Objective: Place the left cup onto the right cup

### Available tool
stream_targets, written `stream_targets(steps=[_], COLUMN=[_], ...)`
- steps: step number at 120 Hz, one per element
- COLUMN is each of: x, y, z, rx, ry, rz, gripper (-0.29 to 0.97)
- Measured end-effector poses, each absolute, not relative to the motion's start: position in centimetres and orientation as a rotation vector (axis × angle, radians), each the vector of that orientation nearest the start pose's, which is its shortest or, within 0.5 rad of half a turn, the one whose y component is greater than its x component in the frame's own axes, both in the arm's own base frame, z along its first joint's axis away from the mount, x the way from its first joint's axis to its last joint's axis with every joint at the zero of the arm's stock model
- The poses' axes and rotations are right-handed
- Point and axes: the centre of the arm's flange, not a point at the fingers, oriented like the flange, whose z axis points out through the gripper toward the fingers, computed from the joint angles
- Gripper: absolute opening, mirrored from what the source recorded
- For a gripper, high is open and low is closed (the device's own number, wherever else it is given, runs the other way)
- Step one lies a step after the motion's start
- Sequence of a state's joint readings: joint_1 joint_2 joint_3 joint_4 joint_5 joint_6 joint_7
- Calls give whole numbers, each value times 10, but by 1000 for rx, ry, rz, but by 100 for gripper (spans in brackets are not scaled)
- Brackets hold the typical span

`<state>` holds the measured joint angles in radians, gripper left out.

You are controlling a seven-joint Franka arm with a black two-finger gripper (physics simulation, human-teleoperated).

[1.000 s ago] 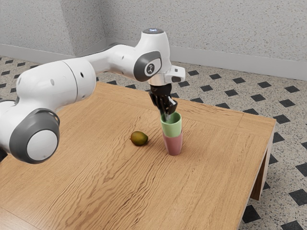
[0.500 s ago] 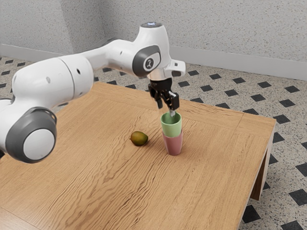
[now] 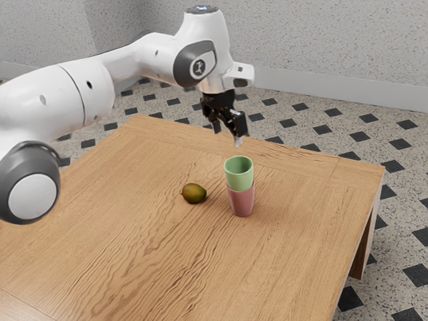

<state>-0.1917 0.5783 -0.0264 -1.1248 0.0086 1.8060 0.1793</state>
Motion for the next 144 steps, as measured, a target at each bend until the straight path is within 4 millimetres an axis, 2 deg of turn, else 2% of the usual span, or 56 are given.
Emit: stream_targets(steps=[29, 52, 112, 144], x=[692, 671, 617, 586], y=[-137, -106, -35, -21], z=[512, 539, 595, 626], rx=[-3087, -3101, -3138, -3148], ry=[593, 532, 360, 304], rz=[-134, -124, -74, -54], gripper=[64, 65, 66, 66])
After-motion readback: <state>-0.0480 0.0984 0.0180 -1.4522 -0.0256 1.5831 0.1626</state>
